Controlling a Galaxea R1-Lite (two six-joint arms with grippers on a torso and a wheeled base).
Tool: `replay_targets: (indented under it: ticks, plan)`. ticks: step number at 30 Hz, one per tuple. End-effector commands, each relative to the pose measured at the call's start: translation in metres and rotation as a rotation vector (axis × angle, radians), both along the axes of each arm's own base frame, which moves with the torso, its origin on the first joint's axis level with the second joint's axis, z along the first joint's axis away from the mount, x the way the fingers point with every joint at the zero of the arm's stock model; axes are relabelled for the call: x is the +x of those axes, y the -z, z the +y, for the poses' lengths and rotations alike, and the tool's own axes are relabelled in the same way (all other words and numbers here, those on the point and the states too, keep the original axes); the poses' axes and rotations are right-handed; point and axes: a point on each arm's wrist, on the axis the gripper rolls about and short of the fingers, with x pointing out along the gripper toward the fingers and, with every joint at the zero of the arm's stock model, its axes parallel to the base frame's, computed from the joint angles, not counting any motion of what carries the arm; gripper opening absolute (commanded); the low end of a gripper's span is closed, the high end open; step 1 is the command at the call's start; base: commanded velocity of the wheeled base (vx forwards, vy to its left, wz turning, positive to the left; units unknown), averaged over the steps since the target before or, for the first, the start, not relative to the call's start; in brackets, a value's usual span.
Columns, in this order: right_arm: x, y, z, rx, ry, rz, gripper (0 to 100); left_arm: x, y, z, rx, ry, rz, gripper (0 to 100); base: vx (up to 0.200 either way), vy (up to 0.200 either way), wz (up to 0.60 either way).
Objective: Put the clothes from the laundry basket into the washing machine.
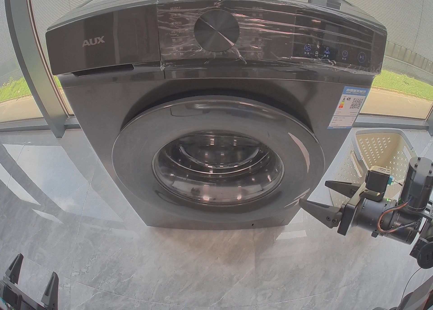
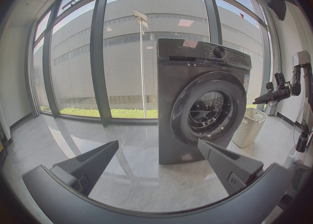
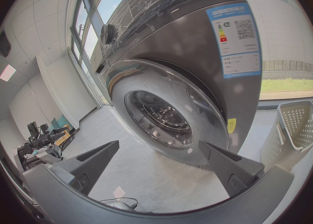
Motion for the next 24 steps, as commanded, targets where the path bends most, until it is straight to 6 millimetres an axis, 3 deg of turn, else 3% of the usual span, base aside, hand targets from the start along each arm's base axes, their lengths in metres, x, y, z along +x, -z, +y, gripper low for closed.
replay_targets:
  ticks: [1,7,18,24]
  plan:
    - [-0.002,0.000,0.004,0.003,-0.024,0.000,100,0.000,0.005,0.000,-0.003,0.000,0.000,100,0.200,0.000,0.00]
    - [0.003,-0.007,0.005,0.028,-0.014,-0.052,100,0.000,0.005,0.000,-0.004,0.000,0.000,100,0.200,0.000,0.00]
    - [0.008,-0.009,0.008,0.053,-0.005,-0.105,100,0.000,0.005,0.000,-0.003,0.000,0.000,100,0.000,0.000,0.00]
    - [0.000,-0.003,0.008,0.040,-0.022,-0.077,100,0.000,0.005,0.000,-0.003,0.000,0.000,100,0.000,0.000,0.00]
